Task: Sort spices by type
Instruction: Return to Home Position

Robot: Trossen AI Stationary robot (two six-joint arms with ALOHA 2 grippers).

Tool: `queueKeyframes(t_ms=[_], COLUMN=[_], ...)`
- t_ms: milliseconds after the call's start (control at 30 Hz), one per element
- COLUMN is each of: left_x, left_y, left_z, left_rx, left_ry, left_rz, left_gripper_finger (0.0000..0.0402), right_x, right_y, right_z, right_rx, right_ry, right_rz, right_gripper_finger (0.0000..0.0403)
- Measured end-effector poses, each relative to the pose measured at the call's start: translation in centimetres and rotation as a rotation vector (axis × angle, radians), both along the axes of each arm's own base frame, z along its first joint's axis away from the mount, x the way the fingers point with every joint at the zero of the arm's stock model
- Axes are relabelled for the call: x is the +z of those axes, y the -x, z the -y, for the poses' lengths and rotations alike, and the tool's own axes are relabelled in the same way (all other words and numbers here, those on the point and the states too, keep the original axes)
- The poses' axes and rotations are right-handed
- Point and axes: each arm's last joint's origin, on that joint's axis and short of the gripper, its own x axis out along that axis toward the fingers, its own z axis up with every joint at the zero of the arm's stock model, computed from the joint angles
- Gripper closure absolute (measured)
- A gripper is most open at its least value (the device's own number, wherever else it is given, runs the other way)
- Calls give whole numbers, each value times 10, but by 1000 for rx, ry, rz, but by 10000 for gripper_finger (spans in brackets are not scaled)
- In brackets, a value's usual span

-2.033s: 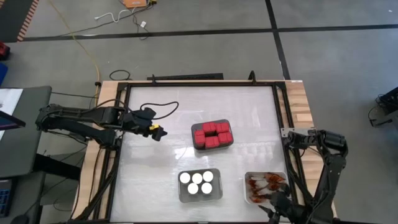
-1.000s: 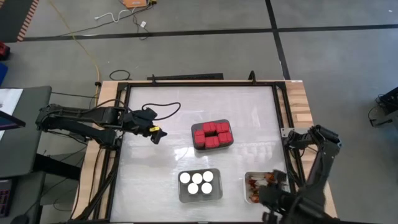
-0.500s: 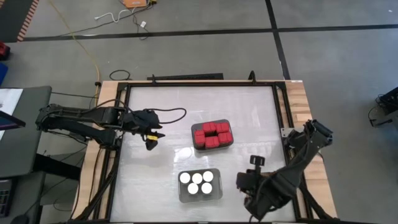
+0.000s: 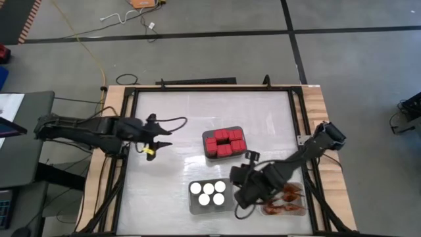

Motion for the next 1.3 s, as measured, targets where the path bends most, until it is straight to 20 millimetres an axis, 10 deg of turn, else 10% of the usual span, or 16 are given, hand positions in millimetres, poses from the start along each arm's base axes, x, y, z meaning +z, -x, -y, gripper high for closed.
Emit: queueKeyframes(t_ms=[333,700,1300], left_x=[-46,-99,-111], left_y=[45,51,59], left_z=[4,-1,-11], left_rx=[-143,-105,-31], left_ry=[-25,-44,-77], left_rz=[338,558,630], left_gripper_finger=[217,217,217], right_x=[-23,-27,-53], right_y=[-1,41,121], right_z=[43,113,166], right_rx=[67,104,111], right_ry=[-45,-110,-110], right_rz=[218,496,822], right_gripper_finger=[374,375,377])
